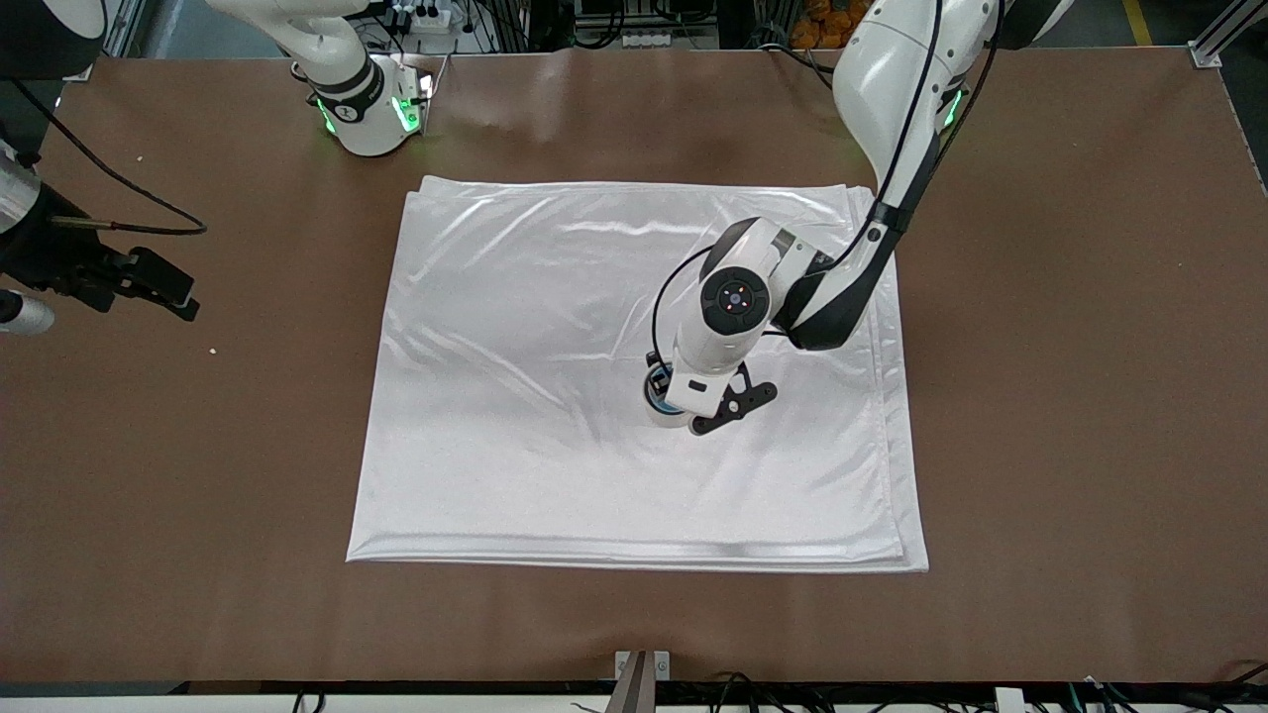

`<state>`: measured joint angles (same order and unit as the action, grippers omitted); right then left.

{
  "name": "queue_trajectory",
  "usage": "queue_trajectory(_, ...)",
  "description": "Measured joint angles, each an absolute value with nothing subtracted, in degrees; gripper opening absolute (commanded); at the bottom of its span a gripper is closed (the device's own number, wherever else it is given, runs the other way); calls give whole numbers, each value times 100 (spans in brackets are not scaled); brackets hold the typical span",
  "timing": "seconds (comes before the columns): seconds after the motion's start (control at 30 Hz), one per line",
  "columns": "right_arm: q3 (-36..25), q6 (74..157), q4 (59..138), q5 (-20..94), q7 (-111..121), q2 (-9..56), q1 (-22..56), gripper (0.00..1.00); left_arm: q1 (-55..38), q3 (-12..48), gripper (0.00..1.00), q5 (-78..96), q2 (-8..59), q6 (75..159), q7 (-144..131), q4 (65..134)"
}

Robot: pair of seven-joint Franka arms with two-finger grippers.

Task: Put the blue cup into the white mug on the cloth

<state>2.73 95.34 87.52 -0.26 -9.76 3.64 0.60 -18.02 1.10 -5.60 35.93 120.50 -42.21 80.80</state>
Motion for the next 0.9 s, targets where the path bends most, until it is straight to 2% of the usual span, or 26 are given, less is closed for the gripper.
queue_trajectory(0.23, 275, 9534, 8758, -26, -971, 364, 67, 100, -992, 120, 100, -560, 3544, 12035, -3027, 8081)
queue_trajectory(0.53, 280, 9533, 8763, -26, -968, 364, 82, 100, -546, 139, 100, -560, 3409, 11959, -2658, 8084)
queue_trajectory(0.9, 286, 9531, 8766, -26, -967, 364, 92, 100, -155, 144, 100, -259, 2585, 11634, -980, 8334)
